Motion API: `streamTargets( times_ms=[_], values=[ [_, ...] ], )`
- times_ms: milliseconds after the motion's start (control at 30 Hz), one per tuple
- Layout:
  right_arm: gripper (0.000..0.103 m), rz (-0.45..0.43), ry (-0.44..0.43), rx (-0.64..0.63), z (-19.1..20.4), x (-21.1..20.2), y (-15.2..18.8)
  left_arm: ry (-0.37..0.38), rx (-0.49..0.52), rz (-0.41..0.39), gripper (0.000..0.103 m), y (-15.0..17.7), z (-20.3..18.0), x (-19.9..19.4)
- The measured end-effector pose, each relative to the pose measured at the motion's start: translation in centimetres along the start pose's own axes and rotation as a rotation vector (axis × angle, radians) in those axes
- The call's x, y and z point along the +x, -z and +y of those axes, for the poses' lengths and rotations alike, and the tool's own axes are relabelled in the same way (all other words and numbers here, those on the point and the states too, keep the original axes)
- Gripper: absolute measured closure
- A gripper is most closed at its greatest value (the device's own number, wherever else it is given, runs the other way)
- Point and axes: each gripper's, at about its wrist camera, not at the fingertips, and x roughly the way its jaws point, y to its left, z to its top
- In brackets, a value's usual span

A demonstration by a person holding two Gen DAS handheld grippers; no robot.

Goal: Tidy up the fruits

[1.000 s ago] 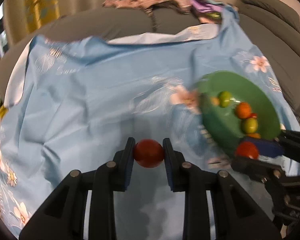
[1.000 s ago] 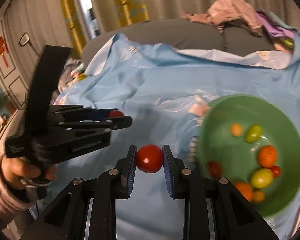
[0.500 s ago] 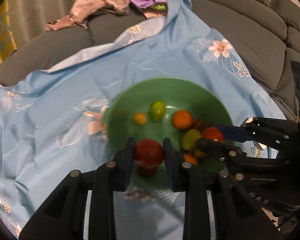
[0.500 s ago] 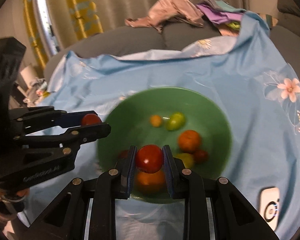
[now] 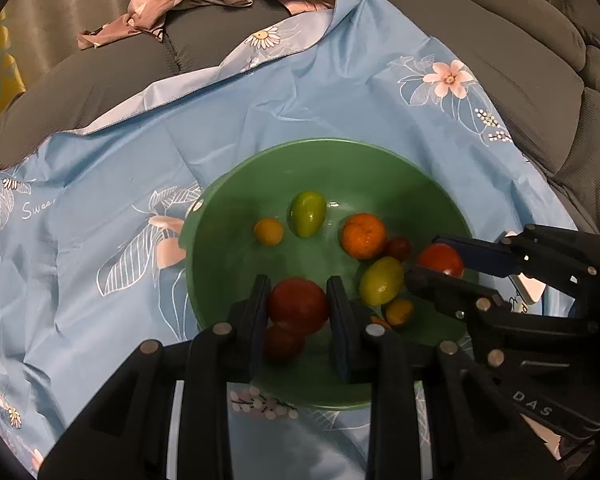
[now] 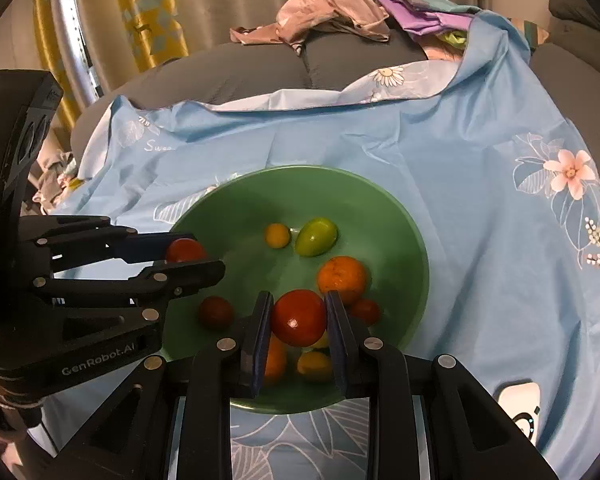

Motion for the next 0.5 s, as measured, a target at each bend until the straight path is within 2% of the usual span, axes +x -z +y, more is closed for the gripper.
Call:
streamTargets(
  times_ms=[33, 100, 133, 167, 300, 367, 433, 500],
  values=[
    [0.075, 0.006, 0.004, -0.002, 0.0, 0.0, 0.0, -0.001, -0.003, 0.001, 0.074, 0.0, 0.1, 0.0],
    [0.072, 0.015, 0.018, -0.008, 0.1, 0.0, -0.1, -0.004, -0.004, -0.003, 0.065, -0.1, 0.1, -0.2],
    [0.07, 0.016, 0.025, -0.01, 0.1, -0.1, -0.1, -0.004, -0.005, -0.004, 0.054, -0.1, 0.0, -0.3],
    [0.067, 0.017, 0.03, -0.01, 0.0, -0.2, -0.1, -0.009, -0.008, -0.009, 0.047, -0.2, 0.1, -0.6],
    [0.066, 0.002, 0.018, 0.008, -0.5, -1.1, -0.6, -0.005, -0.015, -0.032, 0.039, -0.5, 0.7, -2.0],
    [0.066, -0.011, 0.01, 0.015, -0.6, -1.9, -0.8, -0.013, -0.02, -0.042, 0.024, -0.7, 1.0, -3.1],
    [0.066, -0.023, -0.002, 0.02, -0.7, -2.6, -1.1, -0.029, -0.026, -0.05, 0.016, -0.8, 1.2, -4.1],
    [0.066, -0.021, -0.003, 0.025, -0.7, -3.2, -1.5, -0.042, -0.026, -0.055, 0.013, -0.8, 1.2, -4.8]
  ],
)
